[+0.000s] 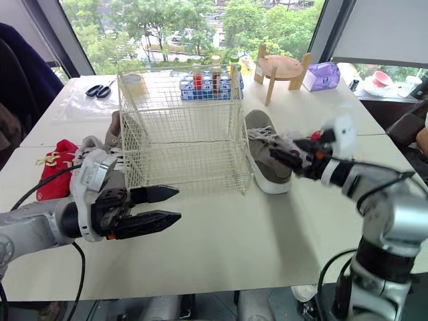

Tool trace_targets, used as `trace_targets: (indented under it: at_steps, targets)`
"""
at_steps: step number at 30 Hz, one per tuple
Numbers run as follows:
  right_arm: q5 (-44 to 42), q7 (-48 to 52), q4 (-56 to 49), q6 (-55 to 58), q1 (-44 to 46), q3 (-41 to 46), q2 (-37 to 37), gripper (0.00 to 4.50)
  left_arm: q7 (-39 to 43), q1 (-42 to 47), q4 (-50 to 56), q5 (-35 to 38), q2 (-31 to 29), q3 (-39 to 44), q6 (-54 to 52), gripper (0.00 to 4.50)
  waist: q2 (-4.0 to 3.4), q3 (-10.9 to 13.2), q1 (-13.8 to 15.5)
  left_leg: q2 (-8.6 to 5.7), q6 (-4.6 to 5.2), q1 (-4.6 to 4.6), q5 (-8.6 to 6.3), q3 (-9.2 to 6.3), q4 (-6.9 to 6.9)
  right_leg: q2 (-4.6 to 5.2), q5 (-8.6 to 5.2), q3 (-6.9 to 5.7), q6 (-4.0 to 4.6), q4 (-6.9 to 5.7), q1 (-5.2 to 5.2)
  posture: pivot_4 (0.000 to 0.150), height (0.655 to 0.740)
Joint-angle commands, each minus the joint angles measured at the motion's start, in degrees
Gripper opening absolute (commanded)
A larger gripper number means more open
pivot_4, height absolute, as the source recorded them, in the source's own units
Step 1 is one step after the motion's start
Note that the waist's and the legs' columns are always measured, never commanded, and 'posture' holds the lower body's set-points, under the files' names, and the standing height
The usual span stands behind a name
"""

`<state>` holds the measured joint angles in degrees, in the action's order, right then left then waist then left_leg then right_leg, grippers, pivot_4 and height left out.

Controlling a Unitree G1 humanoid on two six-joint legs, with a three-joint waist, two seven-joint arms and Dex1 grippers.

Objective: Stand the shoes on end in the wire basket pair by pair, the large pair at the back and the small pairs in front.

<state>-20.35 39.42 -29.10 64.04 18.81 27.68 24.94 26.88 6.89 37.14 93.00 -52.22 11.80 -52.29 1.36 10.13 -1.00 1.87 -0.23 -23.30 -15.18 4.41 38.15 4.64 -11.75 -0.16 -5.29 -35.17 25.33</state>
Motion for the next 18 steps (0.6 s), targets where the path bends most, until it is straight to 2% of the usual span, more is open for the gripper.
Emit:
trace_targets:
  at_steps: [1, 4, 9, 14, 15, 18]
  targets:
    - [1.5, -4.8, -5.1, -9.8, -3.0, -2.7, -2.3, 4.32, 1.2, -0.2, 1.1, -1.2, -0.2, -1.2, -0.3, 4.50, 0.00, 0.0, 0.0, 0.01, 0.00, 0.02, 0.00, -0.02, 0.00, -0.03, 0.00, 0.00, 0.00, -0.01, -0.01, 0.150, 0.7400]
    - [4.3, -11.2, -2.5, -15.0, -4.8, -6.1, -6.1, 4.32, 2.0, -1.1, 1.6, -4.5, -0.1, -2.6, -0.2, 4.50, 0.02, 0.0, 0.1, 0.02, 0.00, 0.04, 0.00, -0.03, 0.00, -0.05, -0.01, 0.00, 0.01, 0.01, -0.05, 0.150, 0.7400]
    - [4.7, -14.0, 4.9, -21.2, -6.0, -9.2, -8.1, 4.32, 2.1, -1.7, 1.6, -6.2, 0.3, -2.1, 0.4, 4.50, 0.02, 0.0, 0.4, 0.00, -0.01, -0.01, 0.00, -0.03, 0.02, 0.00, -0.01, 0.00, 0.02, 0.08, -0.07, 0.150, 0.7400]
    - [8.3, -17.3, 19.5, -32.4, -3.5, -11.1, -7.6, 4.32, 2.1, -2.0, 1.5, -8.3, 0.4, -1.7, 0.6, 4.50, 0.03, 0.0, 0.2, 0.00, -0.01, 0.02, 0.00, -0.03, 0.02, 0.00, -0.02, -0.01, 0.02, 0.09, -0.10, 0.150, 0.7400]
    - [8.6, -17.4, 21.3, -34.2, -3.1, -11.6, -7.5, 3.79, 2.0, -1.9, 1.5, -8.6, 0.3, -1.6, 0.7, 4.50, 0.03, 0.0, 0.2, 0.00, 0.00, 0.02, 0.00, -0.04, 0.02, -0.01, -0.02, -0.01, 0.02, 0.09, -0.10, 0.150, 0.7400]
    - [8.6, -17.9, 23.3, -36.9, -3.0, -13.0, -7.8, 2.64, 2.0, -1.8, 1.2, -9.2, -0.1, -0.6, 0.7, 4.50, 0.04, 0.0, 0.2, 0.00, 0.00, 0.04, 0.01, -0.05, 0.03, -0.01, -0.02, 0.00, 0.02, 0.09, -0.14, 0.150, 0.7400]
